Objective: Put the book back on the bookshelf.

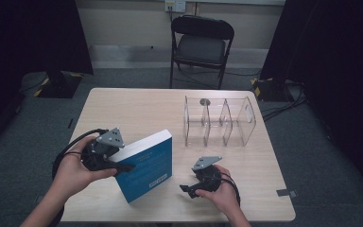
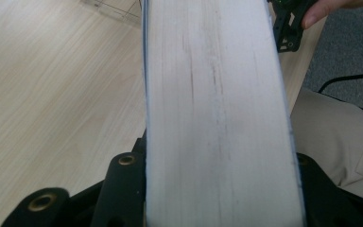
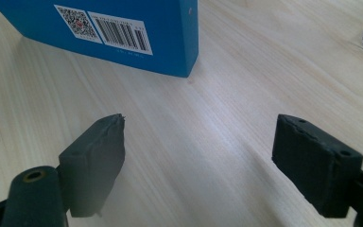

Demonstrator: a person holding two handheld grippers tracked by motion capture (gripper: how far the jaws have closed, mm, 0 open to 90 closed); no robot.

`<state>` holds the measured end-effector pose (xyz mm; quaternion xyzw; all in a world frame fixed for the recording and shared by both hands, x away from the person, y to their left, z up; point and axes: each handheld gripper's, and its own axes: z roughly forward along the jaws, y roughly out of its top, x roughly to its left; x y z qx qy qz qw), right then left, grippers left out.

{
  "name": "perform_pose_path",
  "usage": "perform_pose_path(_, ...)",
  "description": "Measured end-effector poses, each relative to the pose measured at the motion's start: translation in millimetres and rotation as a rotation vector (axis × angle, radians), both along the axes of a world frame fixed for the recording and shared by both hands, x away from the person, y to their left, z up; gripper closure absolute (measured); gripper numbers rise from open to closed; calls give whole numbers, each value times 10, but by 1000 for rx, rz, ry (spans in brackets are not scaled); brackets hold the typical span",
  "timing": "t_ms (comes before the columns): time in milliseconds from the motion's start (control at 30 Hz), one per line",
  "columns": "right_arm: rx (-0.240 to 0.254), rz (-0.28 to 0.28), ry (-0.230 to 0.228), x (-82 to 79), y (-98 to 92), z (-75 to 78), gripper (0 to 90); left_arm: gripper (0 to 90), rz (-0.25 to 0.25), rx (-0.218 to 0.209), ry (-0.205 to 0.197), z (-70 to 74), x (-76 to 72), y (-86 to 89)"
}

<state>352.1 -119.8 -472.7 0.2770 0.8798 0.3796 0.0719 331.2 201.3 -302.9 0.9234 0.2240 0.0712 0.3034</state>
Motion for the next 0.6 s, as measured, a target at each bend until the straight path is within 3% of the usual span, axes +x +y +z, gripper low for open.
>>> perform_pose_path(167, 15, 11, -7, 15, 8, 65, 184, 608, -28, 5, 2, 5, 55, 22)
perform_pose_path(400, 18, 31, -1, 32, 69, 91, 190, 606, -27, 5, 3, 3, 50, 33)
perform_pose_path(600, 20, 57, 1, 46, 118, 148, 205, 592, 11, -29, 13, -16, 34, 37)
